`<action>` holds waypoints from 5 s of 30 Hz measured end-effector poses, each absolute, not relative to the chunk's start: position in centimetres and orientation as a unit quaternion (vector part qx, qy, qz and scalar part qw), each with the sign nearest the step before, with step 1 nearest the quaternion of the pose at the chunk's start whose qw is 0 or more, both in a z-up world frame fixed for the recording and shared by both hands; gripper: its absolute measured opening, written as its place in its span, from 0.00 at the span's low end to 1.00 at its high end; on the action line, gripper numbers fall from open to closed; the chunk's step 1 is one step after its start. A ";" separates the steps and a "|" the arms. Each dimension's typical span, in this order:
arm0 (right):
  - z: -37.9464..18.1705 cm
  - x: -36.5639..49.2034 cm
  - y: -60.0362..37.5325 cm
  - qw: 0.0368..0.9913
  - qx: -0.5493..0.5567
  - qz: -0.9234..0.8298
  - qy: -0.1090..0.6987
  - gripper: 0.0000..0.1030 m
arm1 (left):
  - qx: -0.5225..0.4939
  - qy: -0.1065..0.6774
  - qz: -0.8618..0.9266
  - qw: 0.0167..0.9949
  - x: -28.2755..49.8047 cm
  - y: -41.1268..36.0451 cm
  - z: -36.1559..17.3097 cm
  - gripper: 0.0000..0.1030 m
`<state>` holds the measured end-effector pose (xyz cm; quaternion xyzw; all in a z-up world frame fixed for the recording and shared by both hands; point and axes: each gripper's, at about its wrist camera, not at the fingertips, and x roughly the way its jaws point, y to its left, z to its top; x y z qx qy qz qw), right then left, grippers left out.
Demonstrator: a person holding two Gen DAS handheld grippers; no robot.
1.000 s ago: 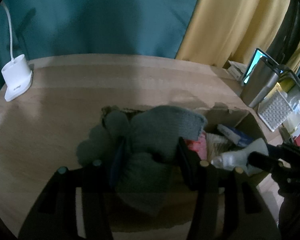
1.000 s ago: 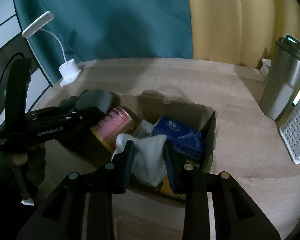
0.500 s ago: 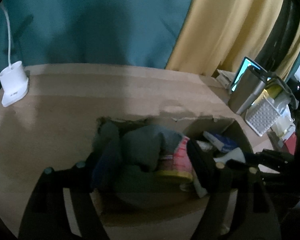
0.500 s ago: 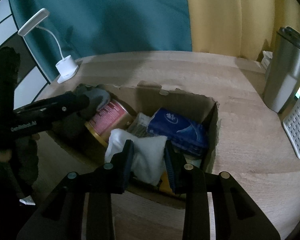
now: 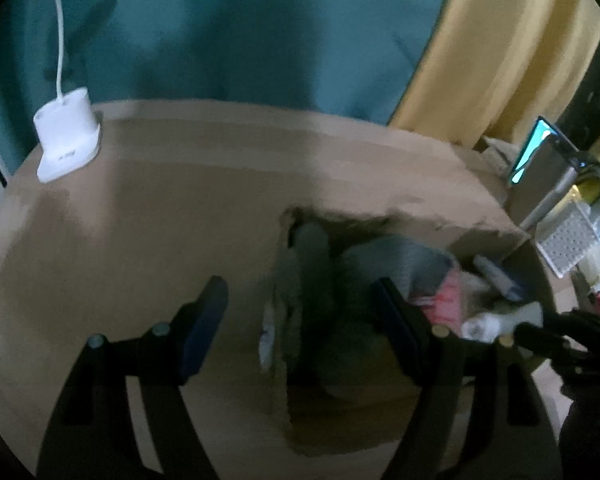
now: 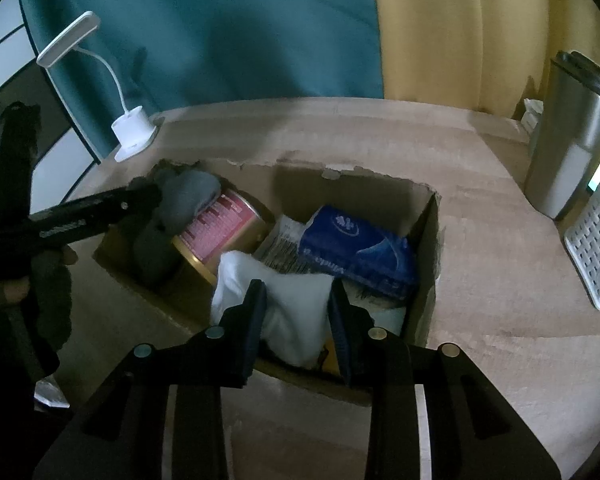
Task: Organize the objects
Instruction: 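Open the left gripper over the box while the right gripper releases the white sock and withdraws, then withdraw both grippers from the box and move the right gripper to the plastic bag, then grasp the translucent plastic snack bag with the right gripper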
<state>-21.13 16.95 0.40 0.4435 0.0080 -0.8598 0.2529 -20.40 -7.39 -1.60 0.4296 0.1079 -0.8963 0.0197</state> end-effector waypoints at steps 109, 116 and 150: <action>2.3 -10.7 18.2 0.216 0.408 -0.887 0.027 0.73 | 0.385 0.085 -0.918 -0.040 -7.9 -4.1 1.4 0.74; 2.0 -9.6 18.4 0.215 0.406 -0.888 0.023 0.73 | 0.392 0.075 -0.916 -0.047 -6.7 -3.5 0.6 0.74; -1.4 -7.5 15.4 0.246 0.436 -0.864 0.046 0.74 | 0.422 0.087 -0.902 -0.043 -4.7 -4.9 -3.0 0.74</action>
